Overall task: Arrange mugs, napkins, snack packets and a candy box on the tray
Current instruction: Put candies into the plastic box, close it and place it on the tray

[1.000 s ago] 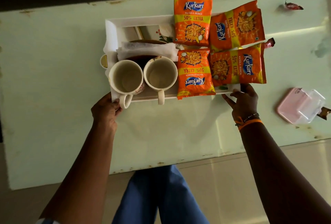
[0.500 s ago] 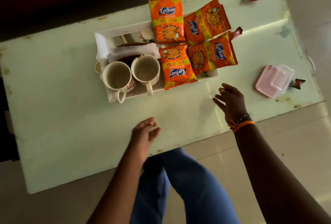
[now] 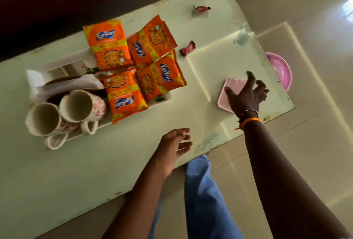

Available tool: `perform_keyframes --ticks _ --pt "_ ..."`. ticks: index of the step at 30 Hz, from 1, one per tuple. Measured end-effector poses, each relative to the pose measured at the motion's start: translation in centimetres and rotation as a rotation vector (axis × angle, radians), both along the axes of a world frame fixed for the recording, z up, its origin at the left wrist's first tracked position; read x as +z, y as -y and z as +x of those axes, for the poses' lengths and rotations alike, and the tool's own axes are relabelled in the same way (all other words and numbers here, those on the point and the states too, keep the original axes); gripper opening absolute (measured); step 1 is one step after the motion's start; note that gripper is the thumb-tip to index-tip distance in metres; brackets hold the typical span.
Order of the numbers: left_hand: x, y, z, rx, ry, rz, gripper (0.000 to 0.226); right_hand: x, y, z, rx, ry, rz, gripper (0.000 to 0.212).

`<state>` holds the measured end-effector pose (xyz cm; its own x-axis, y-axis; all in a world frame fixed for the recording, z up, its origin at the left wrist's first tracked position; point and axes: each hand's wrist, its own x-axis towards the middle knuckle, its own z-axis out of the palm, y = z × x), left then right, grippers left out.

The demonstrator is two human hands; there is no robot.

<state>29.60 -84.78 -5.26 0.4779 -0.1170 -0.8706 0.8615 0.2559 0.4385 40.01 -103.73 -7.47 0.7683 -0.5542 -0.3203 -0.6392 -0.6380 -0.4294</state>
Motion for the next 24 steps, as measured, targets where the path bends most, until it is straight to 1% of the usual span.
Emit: perform_keyframes --ticks 2,4,6,7,9,11,12,13,15,17,18,19,21,22,24 --pt "-0.6 2.3 1.8 0.000 -0.010 0.007 0.024 -0.9 0.8 1.0 0.065 -0.085 0.034 0.077" --pt "-1.2 4.7 3.5 -0.027 -0.013 0.046 0.023 -1.4 1.5 1.7 0.113 -0.139 0.033 0.072" --pt "-1.7 6.5 5.0 -0.117 -0.010 0.140 0.023 -1.6 2.0 1.9 0.145 -0.145 0.044 0.065" --pt "-1.8 7.4 5.7 -0.154 -0.013 0.181 0.022 -1.5 2.4 2.1 0.142 -0.118 0.092 0.062" --pt "-1.9 8.6 6.9 -0.180 -0.042 0.189 0.026 -1.0 2.9 2.3 0.081 -0.011 0.278 0.056" --pt "-1.9 9.3 7.7 -0.184 -0.079 0.112 0.043 -0.2 3.3 2.0 -0.025 0.064 0.507 0.046" --pt "-1.9 9.6 7.9 -0.146 -0.077 0.049 0.049 0.2 3.5 1.7 -0.072 0.060 0.594 0.043" --pt "-1.8 9.8 8.0 -0.065 -0.064 -0.014 0.051 0.6 3.7 1.3 -0.096 0.037 0.663 0.043" --pt "-1.4 9.8 8.1 0.142 -0.008 -0.079 0.057 1.2 4.0 0.1 -0.093 0.000 0.827 0.047" --pt "-1.2 9.0 8.2 0.287 0.069 -0.088 0.057 1.8 4.3 -1.0 -0.046 -0.002 0.976 0.049" --pt "-1.2 8.4 8.2 0.306 0.106 -0.084 0.053 2.0 4.5 -1.5 -0.014 -0.001 1.003 0.049" --pt "-1.2 7.9 8.1 0.285 0.136 -0.073 0.049 2.1 4.7 -1.9 0.018 0.002 0.989 0.049" --pt "-0.9 7.2 7.9 0.166 0.173 0.004 0.047 2.3 5.1 -2.5 0.126 0.003 0.938 0.050" --pt "-0.8 6.9 7.5 0.107 0.185 0.052 0.048 2.4 5.1 -2.7 0.204 -0.015 0.951 0.045" --pt "-0.2 6.6 6.5 0.044 0.209 0.087 0.052 2.8 4.3 -3.4 0.349 -0.075 1.026 0.034"
